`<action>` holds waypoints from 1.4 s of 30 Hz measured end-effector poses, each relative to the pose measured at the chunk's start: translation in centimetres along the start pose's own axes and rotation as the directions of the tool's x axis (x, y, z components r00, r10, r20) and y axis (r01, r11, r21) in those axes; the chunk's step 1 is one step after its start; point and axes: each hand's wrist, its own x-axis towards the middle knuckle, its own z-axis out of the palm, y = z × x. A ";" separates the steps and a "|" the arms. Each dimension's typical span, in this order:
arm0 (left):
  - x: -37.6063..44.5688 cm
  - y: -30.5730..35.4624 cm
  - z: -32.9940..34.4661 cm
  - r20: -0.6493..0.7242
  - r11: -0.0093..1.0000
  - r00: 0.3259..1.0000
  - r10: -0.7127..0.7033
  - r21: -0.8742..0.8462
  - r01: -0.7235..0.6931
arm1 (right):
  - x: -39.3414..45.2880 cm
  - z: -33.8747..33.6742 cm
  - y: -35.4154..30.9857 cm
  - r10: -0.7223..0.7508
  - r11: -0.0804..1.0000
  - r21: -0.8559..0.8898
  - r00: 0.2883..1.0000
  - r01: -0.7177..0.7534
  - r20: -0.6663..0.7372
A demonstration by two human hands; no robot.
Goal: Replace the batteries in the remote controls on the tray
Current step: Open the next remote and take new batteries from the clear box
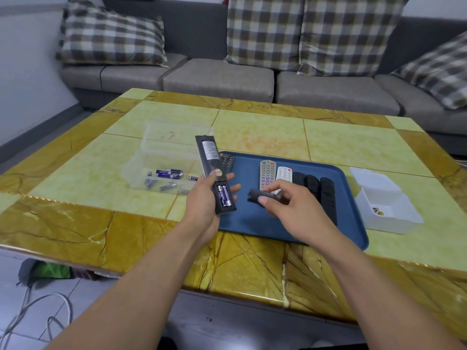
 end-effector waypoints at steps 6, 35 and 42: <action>-1.2 -0.3 1.1 0.137 0.992 0.985 -0.104 0.087 0.093 | -0.3 0.2 -0.7 -0.119 0.978 0.181 0.991 0.106 0.063; -0.5 -1.7 2.0 0.234 0.966 0.937 -0.259 0.048 0.255 | -0.3 0.3 -0.2 -0.188 0.972 0.154 0.981 0.180 0.043; -0.5 -1.7 1.8 0.280 0.950 0.914 -0.293 -0.023 0.312 | -0.4 0.3 -0.2 -0.185 0.972 0.154 0.982 0.176 0.042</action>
